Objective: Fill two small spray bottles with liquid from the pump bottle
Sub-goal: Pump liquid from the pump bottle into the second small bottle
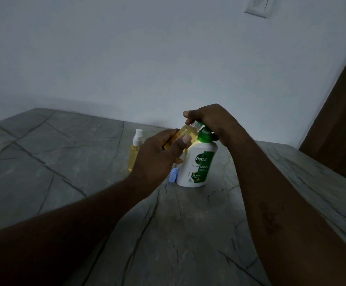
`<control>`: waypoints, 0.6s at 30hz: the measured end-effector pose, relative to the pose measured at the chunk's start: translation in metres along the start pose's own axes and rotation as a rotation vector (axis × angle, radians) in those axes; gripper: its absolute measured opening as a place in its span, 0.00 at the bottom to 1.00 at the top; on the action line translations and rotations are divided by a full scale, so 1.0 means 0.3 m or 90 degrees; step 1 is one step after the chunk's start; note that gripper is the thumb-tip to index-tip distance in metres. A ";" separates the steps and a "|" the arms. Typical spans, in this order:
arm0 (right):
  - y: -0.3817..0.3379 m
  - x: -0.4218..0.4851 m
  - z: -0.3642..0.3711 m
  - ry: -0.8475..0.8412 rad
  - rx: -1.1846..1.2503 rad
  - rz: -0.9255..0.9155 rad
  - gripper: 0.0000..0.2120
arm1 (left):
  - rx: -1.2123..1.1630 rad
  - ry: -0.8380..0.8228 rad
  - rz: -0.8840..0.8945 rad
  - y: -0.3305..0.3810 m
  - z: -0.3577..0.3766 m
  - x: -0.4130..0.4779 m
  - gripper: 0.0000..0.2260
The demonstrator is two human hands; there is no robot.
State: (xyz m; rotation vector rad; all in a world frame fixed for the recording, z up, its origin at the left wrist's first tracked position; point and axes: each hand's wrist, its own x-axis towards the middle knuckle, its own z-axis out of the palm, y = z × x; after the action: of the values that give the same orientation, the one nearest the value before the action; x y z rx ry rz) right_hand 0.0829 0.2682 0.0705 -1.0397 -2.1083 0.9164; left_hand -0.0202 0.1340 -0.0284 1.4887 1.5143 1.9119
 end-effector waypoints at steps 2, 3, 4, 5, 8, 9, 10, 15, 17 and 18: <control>-0.002 0.002 0.000 0.006 -0.009 0.002 0.14 | 0.001 0.000 0.000 0.002 0.001 -0.001 0.21; -0.004 0.003 0.001 0.010 -0.011 0.005 0.15 | 0.001 0.001 0.000 0.002 0.000 -0.001 0.19; -0.006 0.006 0.002 0.014 -0.015 0.007 0.15 | 0.000 0.001 0.001 0.002 0.000 -0.002 0.19; -0.008 0.007 0.003 0.016 -0.022 0.007 0.15 | 0.001 0.002 0.000 0.002 0.000 -0.002 0.18; -0.008 -0.002 0.003 0.007 -0.014 0.001 0.14 | -0.004 0.005 -0.002 0.001 -0.002 -0.004 0.18; -0.004 -0.007 0.002 0.000 0.001 -0.004 0.14 | -0.004 0.004 -0.005 0.003 -0.003 -0.005 0.18; 0.000 -0.012 0.001 -0.006 0.017 -0.011 0.13 | -0.005 0.003 -0.008 0.004 -0.003 -0.004 0.18; -0.009 -0.017 -0.003 0.018 0.066 -0.029 0.17 | -0.034 -0.014 -0.029 0.015 -0.009 -0.004 0.17; -0.017 -0.019 -0.003 0.028 0.039 -0.033 0.17 | -0.031 -0.019 -0.035 0.017 -0.011 -0.004 0.19; -0.018 -0.020 -0.002 0.034 0.030 -0.035 0.17 | -0.031 -0.022 -0.038 0.018 -0.013 -0.005 0.21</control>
State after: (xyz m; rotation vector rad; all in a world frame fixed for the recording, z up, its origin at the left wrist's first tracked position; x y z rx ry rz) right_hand 0.0841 0.2610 0.0739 -0.9665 -2.0515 0.8977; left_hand -0.0207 0.1286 -0.0243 1.4321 1.4692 1.8672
